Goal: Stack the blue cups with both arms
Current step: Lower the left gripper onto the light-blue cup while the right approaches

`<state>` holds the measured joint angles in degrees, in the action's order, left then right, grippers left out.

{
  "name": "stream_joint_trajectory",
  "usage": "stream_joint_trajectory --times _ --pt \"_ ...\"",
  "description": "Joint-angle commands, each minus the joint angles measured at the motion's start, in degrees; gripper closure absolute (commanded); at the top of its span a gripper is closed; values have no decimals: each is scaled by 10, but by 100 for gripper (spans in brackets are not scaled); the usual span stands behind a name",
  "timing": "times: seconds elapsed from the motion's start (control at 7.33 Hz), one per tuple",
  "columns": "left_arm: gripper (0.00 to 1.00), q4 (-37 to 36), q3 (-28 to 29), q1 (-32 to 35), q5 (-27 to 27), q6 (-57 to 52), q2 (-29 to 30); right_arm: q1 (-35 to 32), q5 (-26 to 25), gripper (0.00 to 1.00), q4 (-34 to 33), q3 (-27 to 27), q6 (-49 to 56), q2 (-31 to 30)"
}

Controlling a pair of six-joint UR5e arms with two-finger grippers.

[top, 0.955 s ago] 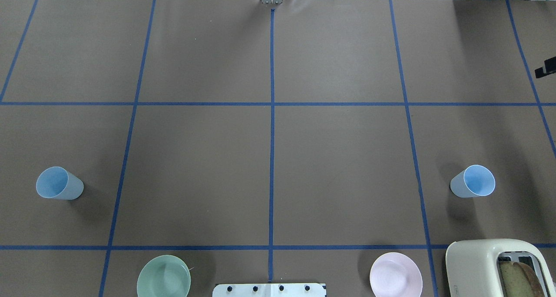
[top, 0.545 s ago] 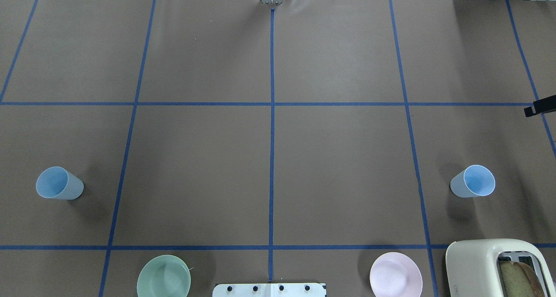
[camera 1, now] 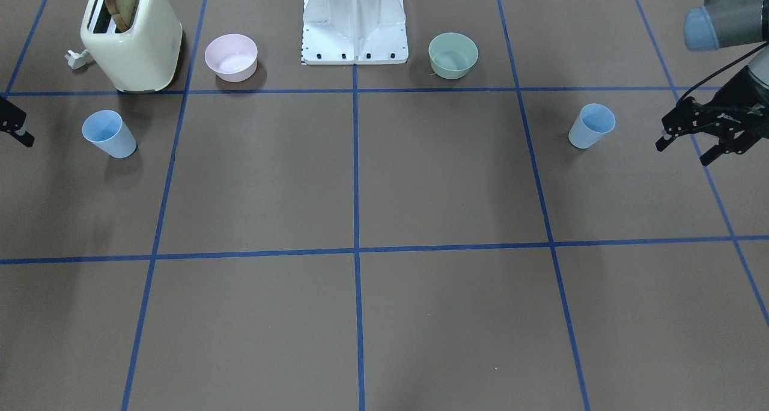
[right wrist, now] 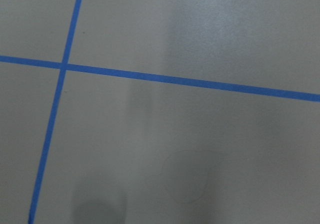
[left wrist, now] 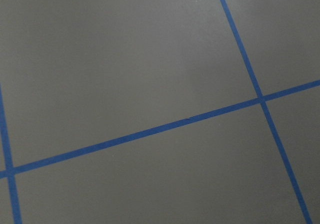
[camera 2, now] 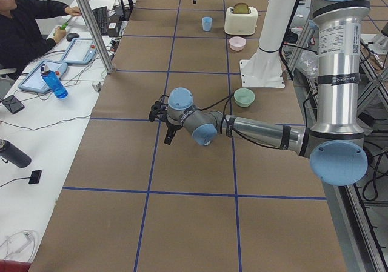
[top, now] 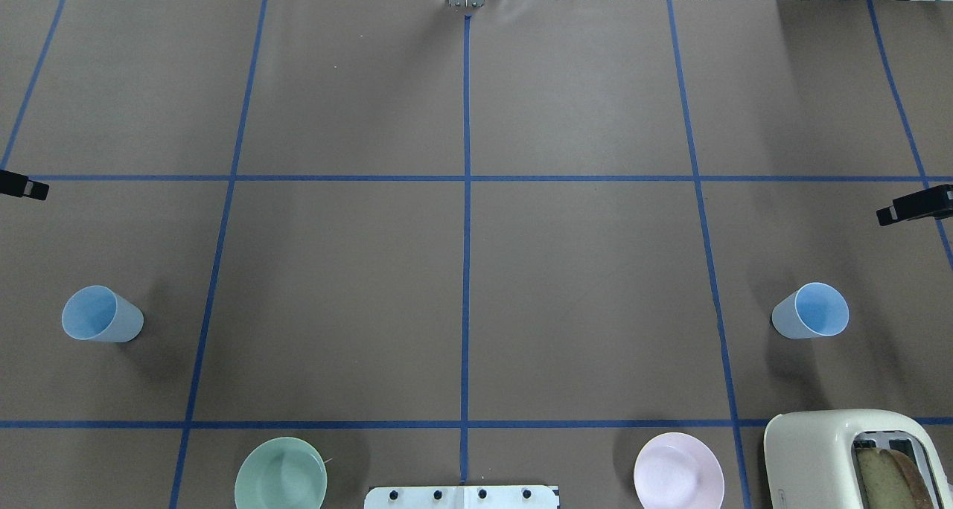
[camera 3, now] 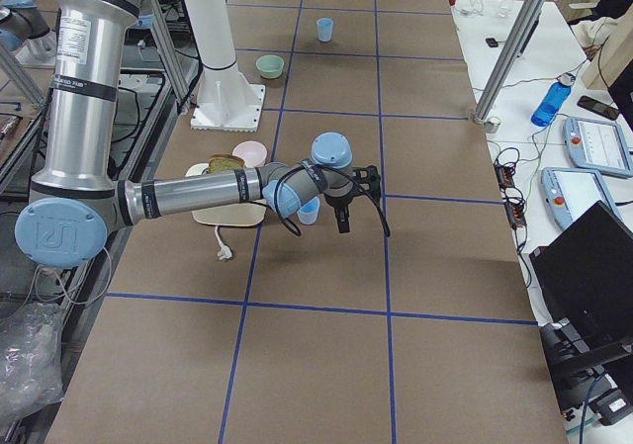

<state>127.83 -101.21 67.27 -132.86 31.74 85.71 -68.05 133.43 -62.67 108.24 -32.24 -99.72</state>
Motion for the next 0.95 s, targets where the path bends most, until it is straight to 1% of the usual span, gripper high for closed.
stream_joint_trajectory --times 0.0,0.27,0.41,0.55,0.82 --pt "2 34 0 -40 22 51 -5 3 1 1 0 4 -7 0" --pt "2 44 -4 -75 32 75 -8 3 1 1 -1 4 -7 0" --pt "2 62 -5 -88 34 75 -29 3 1 1 0 4 -7 0" --pt "2 108 -6 -94 41 76 -63 3 1 1 -1 3 -7 0" --pt "2 121 -6 -110 43 77 -76 3 2 1 -1 3 -7 0"
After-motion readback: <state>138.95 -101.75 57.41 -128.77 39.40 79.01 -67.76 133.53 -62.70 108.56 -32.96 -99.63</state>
